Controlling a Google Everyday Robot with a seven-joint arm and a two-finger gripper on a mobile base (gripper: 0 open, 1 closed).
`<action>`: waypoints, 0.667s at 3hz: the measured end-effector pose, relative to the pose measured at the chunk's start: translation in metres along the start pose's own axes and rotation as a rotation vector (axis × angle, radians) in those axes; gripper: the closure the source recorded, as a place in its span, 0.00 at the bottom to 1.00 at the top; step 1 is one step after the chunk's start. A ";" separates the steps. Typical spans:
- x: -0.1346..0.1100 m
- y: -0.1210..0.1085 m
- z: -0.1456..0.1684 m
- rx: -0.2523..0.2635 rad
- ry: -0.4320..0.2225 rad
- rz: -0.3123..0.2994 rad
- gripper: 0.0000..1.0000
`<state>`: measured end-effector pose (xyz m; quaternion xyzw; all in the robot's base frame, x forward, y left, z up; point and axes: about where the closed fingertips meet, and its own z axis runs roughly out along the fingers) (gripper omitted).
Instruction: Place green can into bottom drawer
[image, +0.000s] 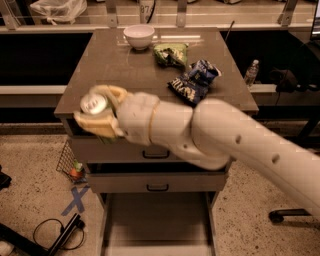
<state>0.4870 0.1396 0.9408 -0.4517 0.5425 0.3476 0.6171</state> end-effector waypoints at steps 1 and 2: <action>0.083 0.025 -0.058 0.028 0.109 0.069 1.00; 0.181 0.020 -0.119 0.068 0.191 0.142 1.00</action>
Offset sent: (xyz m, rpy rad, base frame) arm -0.0263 -0.2058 -0.3104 -0.1420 0.3281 -0.1743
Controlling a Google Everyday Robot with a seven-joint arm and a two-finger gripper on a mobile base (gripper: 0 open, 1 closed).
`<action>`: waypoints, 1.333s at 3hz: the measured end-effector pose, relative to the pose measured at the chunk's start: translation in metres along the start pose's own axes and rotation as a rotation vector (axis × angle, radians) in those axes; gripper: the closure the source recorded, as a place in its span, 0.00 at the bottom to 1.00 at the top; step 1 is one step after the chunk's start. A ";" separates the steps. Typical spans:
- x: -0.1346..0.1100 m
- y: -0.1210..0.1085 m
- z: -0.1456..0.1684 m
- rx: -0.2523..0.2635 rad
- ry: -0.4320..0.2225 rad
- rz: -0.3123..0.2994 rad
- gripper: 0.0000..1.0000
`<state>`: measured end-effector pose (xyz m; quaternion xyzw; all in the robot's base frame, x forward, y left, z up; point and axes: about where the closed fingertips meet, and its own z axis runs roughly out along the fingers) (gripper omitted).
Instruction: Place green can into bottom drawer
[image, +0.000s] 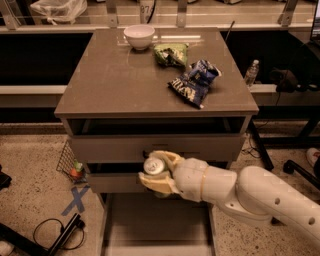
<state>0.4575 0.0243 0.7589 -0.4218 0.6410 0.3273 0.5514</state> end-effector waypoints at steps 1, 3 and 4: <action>0.073 -0.018 -0.017 0.009 0.011 0.037 1.00; 0.154 -0.025 -0.013 -0.005 -0.088 0.110 1.00; 0.160 -0.024 -0.004 -0.013 -0.073 0.108 1.00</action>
Offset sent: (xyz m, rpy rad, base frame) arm 0.0228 -0.0765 -0.2137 0.1986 0.0489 -0.0096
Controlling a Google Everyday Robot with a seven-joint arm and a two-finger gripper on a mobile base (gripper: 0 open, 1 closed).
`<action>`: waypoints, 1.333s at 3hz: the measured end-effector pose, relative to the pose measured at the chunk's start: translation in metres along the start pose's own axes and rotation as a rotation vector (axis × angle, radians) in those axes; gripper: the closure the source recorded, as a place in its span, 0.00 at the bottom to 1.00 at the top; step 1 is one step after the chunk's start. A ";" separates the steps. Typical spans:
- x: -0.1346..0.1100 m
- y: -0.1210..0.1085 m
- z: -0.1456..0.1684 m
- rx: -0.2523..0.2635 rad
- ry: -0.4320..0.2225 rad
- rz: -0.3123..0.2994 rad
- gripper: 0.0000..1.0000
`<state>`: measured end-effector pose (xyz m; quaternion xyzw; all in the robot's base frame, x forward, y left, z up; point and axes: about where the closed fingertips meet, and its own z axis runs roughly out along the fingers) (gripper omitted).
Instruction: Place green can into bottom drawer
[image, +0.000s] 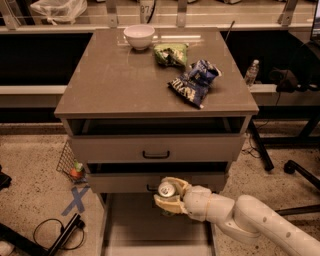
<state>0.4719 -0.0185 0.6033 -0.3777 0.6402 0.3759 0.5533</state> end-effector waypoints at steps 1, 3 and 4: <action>0.040 -0.009 0.016 -0.043 0.004 -0.024 1.00; 0.210 -0.036 0.080 -0.221 -0.021 0.050 1.00; 0.266 -0.041 0.112 -0.276 -0.038 0.102 1.00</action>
Offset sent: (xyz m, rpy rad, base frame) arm 0.0515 0.0377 -0.2357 0.0926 0.0214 0.1973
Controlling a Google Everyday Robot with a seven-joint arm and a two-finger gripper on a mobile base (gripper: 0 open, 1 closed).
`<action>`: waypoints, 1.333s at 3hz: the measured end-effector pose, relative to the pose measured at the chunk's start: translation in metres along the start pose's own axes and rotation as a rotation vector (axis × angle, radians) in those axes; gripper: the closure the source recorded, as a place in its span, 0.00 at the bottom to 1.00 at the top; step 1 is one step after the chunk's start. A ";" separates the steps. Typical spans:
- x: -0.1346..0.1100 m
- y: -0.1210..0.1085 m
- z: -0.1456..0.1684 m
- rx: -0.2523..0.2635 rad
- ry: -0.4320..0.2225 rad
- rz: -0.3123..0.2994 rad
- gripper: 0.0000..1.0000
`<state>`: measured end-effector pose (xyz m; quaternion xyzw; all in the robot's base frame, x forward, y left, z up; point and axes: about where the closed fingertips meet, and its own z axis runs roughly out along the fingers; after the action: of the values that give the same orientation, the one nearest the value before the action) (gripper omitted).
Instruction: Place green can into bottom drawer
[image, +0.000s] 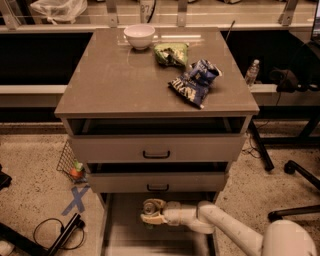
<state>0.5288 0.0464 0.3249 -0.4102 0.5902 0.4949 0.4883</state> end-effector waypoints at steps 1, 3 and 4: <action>0.046 -0.011 0.015 -0.001 -0.007 0.043 1.00; 0.065 -0.003 0.039 -0.049 -0.028 0.016 1.00; 0.091 0.001 0.067 -0.118 -0.046 -0.041 1.00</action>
Offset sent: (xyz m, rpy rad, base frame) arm 0.0037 0.0114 -0.0434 0.0137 0.0377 -0.0009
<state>0.5227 0.1123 0.2337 -0.4388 0.5402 0.5278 0.4868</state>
